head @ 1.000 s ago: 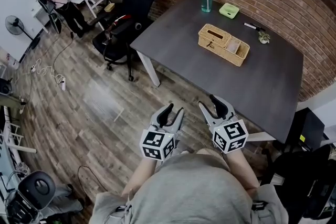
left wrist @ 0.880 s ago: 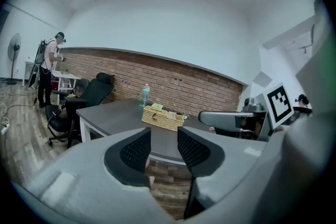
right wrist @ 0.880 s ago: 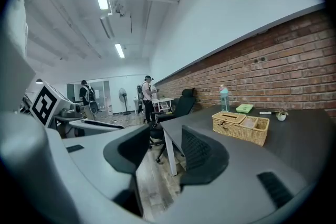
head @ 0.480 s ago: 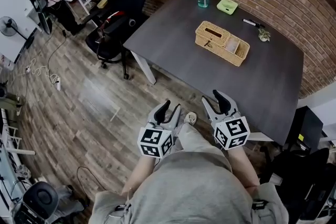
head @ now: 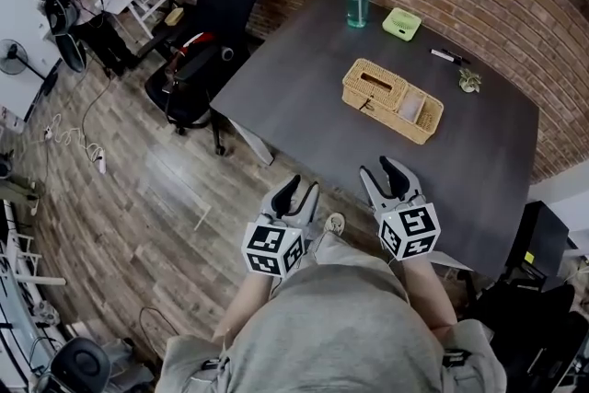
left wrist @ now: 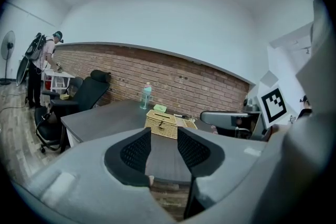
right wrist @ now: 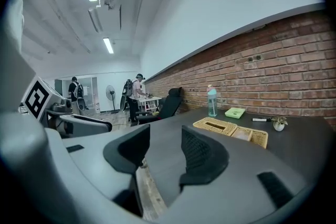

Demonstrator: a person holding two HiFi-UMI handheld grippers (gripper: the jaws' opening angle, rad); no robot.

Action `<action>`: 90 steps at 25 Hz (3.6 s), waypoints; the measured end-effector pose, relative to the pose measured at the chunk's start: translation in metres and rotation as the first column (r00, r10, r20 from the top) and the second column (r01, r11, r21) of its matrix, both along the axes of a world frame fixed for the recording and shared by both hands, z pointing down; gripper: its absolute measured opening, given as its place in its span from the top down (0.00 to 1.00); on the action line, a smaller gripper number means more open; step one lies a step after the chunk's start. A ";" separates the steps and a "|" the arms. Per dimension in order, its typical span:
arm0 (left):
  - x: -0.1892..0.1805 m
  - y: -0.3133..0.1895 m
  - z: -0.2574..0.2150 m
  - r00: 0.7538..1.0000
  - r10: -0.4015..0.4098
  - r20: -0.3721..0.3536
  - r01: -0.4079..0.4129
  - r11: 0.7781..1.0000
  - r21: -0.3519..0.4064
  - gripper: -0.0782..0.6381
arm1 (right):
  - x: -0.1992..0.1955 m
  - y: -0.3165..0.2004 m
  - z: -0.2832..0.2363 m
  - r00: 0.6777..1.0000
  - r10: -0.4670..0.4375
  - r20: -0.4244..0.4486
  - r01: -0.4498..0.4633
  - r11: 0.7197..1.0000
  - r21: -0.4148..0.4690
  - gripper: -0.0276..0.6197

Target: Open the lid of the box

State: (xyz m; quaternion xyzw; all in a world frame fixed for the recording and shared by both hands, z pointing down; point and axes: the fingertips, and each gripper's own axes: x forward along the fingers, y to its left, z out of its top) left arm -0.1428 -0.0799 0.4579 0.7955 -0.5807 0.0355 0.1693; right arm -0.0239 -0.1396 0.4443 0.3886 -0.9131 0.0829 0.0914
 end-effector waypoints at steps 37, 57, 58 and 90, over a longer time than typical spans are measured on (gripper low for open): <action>0.013 -0.189 0.022 0.992 0.128 0.011 -0.126 0.987 -0.096 0.68 | 0.041 -0.209 0.111 0.917 0.108 -0.383 -0.135 0.990 -0.045 0.66; 0.019 -0.203 0.028 0.993 0.119 0.014 -0.116 0.987 -0.107 0.68 | 0.050 -0.234 0.138 0.768 0.169 -0.618 -0.213 0.977 0.002 0.67; 0.019 -0.202 0.028 0.993 0.118 0.014 -0.115 0.988 -0.106 0.68 | 0.050 -0.234 0.138 0.768 0.170 -0.618 -0.215 0.977 0.002 0.67; 0.038 -0.215 0.023 0.978 0.210 -0.009 -0.210 0.975 -0.076 0.68 | 0.057 -0.258 0.056 0.842 0.173 -0.511 -0.165 0.984 0.061 0.75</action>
